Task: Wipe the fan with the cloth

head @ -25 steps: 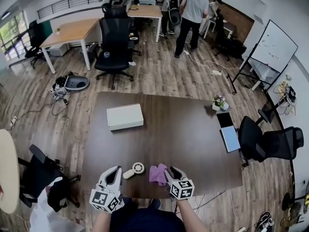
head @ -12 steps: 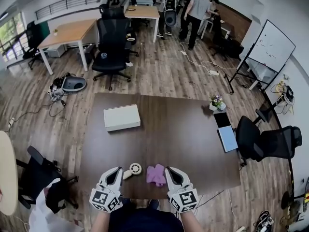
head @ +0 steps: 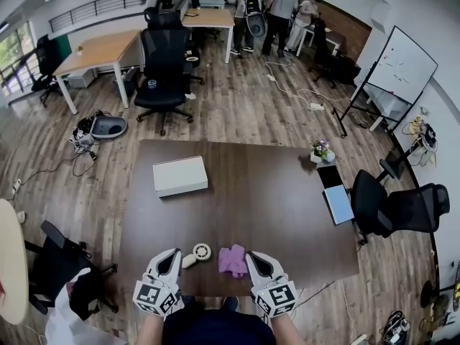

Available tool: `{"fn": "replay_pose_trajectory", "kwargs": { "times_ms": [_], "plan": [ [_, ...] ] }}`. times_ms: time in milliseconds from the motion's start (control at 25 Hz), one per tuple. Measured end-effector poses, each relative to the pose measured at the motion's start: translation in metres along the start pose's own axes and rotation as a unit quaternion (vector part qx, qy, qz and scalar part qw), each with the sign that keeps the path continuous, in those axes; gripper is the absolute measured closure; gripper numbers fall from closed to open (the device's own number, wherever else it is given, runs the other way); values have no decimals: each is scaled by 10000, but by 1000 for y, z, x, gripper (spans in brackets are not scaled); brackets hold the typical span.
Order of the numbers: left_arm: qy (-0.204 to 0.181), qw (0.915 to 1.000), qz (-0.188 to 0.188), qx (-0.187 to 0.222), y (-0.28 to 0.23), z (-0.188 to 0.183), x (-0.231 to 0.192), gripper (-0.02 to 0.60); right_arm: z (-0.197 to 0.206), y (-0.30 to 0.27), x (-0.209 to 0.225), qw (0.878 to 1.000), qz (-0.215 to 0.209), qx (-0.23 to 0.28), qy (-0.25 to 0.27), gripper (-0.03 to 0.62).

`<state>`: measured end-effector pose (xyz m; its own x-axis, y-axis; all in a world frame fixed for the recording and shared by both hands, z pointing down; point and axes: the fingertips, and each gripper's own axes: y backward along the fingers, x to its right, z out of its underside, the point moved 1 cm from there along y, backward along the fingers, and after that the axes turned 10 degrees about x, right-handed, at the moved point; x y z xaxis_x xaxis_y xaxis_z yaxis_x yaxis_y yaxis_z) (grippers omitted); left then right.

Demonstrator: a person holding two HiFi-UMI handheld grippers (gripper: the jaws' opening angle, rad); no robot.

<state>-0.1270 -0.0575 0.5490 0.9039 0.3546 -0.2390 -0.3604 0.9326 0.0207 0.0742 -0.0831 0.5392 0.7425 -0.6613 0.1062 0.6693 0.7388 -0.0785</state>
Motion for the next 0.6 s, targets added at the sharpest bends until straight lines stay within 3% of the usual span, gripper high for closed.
{"fn": "replay_pose_trajectory", "kwargs": {
  "times_ms": [600],
  "plan": [
    [20,10000,-61,-36,2,3,-12,586,3,1,4,9999,19,29,-161,583]
  ]
}}
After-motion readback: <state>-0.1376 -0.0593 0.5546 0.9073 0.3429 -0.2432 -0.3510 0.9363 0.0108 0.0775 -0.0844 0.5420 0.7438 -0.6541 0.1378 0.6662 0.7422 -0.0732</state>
